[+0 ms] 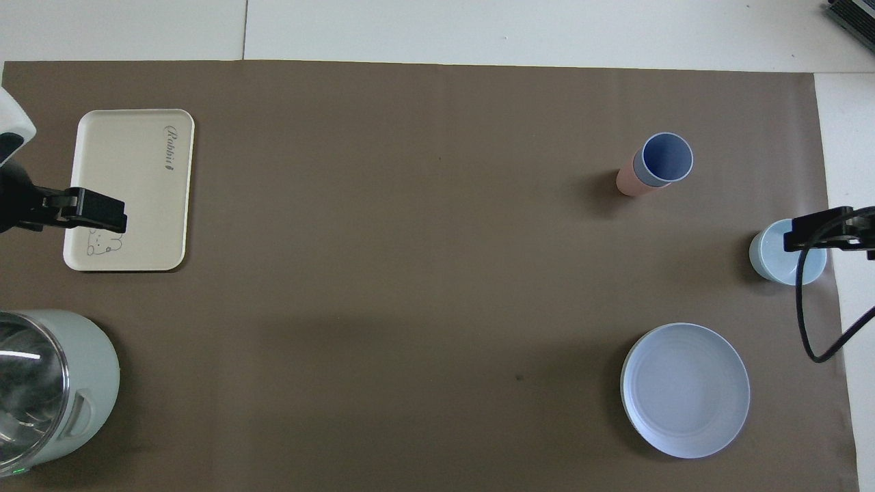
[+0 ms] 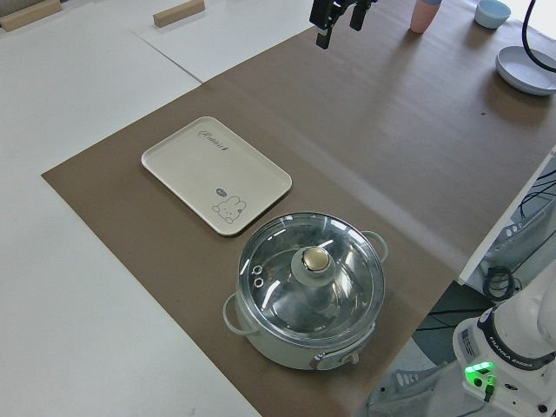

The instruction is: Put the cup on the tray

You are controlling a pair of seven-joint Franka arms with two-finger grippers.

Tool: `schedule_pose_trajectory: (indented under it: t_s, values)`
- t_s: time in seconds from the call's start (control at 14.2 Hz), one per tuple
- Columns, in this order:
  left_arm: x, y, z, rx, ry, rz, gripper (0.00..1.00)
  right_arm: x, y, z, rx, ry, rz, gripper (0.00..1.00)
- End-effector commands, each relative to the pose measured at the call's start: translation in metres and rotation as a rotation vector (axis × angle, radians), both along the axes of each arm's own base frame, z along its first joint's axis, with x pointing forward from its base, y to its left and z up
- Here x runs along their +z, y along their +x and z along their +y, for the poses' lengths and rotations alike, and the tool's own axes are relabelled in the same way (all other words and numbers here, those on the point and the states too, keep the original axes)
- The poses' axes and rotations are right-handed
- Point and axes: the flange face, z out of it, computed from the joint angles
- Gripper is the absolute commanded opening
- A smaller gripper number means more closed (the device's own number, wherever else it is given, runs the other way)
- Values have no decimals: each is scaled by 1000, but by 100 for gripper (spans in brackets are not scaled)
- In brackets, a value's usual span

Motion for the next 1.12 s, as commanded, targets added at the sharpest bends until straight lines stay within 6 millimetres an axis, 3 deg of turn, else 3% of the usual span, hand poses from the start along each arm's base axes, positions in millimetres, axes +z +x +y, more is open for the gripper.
schedule_pose_trajectory:
  t_s: [0.0,0.28,0.49,0.7,1.05]
  values:
    - [4,-7,4,4,0,-9,100,-3,-5,-2,-19,0,-4,100]
    - [4,-6,0,-13,0,-14,100,-8,-4,-2,-19,0,-11,100]
    - [5,-6,3,-10,0,-15,100,-13,1,-4,113,-3,-71,100]
    - [3,-7,-2,-14,0,-9,100,-24,13,-34,272,60,-168,100]
    - [4,-6,4,-7,0,-13,100,-74,38,-79,551,183,-268,100]
